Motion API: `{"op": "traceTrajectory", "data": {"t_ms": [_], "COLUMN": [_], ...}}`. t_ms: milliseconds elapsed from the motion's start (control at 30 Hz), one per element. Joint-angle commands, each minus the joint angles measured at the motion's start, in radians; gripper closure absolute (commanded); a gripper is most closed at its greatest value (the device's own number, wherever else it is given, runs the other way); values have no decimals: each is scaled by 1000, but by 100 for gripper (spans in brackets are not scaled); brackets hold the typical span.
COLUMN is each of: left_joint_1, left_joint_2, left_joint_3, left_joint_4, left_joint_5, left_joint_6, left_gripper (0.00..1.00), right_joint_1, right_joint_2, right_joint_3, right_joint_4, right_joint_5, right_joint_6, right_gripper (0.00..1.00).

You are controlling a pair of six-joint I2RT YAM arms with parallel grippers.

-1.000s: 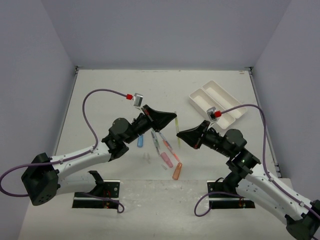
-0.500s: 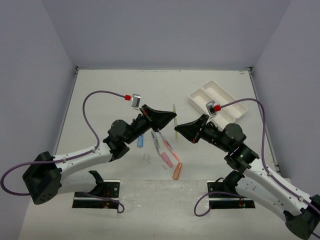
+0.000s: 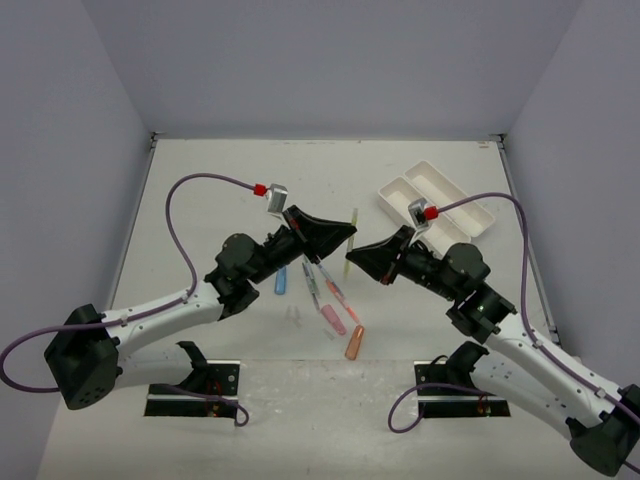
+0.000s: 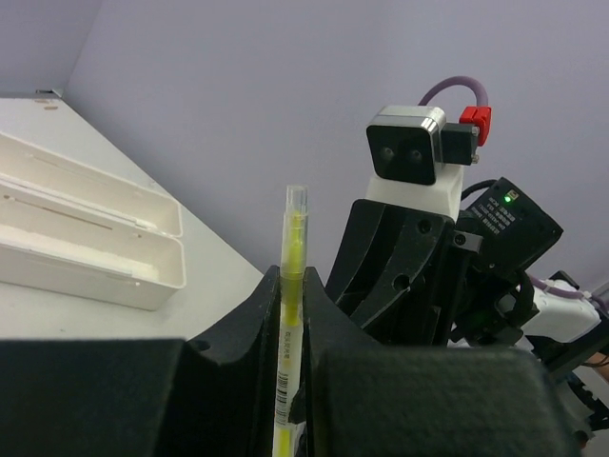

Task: Sort the stationery into containers
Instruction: Close the pen cap on the pen.

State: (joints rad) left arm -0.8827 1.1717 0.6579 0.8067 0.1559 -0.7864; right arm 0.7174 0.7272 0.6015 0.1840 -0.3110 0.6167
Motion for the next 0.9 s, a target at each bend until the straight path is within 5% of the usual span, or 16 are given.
{"op": "traceTrajectory", "data": {"t_ms": [0, 133, 300, 467, 667, 867], "left_joint_1": [-8, -7, -7, -7, -7, -7], "left_joint_2": [-14, -37, -73, -102, -106, -136], "left_joint_3": [3, -4, -3, 16, 54, 106], "left_joint_4": [17, 32, -5, -58, -125, -235], "left_joint_5": [106, 99, 69, 52, 79, 31], "left_joint_6": [19, 15, 34, 80, 124, 190], "left_gripper": [100, 100, 100, 99, 53, 50], "right_joint_1": [-3, -3, -3, -3, -3, -3], "right_joint_2": [21, 72, 100, 86, 75, 81], "right_joint_3": [74, 103, 114, 105, 123, 126], "right_joint_4": [86, 100, 105, 93, 36, 3], "right_joint_5": [-33, -59, -83, -101, -106, -139], "right_joint_6": [-41, -38, -46, -66, -110, -135], "right_gripper": [72, 71, 98, 100, 100, 100]}}
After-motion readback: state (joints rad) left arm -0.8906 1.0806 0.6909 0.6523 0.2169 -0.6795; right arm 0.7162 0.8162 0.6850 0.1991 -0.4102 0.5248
